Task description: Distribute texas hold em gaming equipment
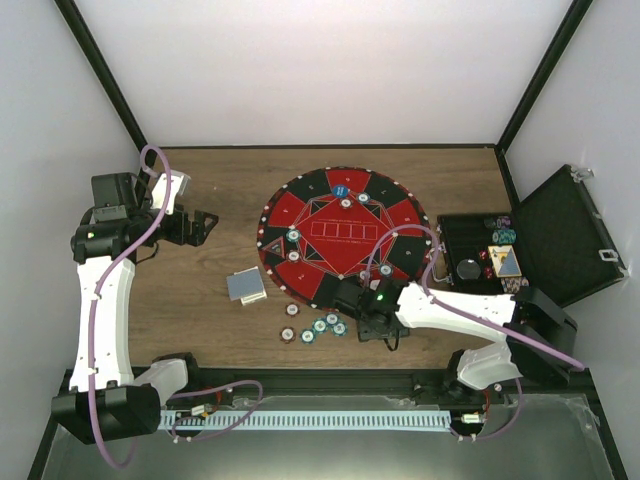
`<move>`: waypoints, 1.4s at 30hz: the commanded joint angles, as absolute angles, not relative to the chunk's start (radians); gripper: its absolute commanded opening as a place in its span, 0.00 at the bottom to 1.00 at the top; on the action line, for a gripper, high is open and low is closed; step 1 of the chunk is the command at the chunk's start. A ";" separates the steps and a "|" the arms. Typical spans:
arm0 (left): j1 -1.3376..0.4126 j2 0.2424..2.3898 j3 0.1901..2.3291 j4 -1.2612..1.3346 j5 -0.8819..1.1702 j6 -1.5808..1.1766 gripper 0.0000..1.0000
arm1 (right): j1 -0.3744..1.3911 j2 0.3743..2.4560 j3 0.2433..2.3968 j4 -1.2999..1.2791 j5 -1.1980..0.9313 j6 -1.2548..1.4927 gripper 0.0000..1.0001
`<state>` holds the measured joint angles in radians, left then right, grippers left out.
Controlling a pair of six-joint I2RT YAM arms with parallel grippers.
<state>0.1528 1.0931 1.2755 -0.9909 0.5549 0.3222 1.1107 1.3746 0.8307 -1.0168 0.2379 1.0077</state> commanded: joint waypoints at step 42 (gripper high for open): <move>0.157 1.075 1.302 -1.003 0.559 0.328 1.00 | 1.101 1.336 0.897 -1.035 0.309 1.002 0.19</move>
<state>0.1528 1.0908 1.2881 -0.9936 0.5537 0.3222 1.1027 1.3750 0.8303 -0.9981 0.2813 1.0027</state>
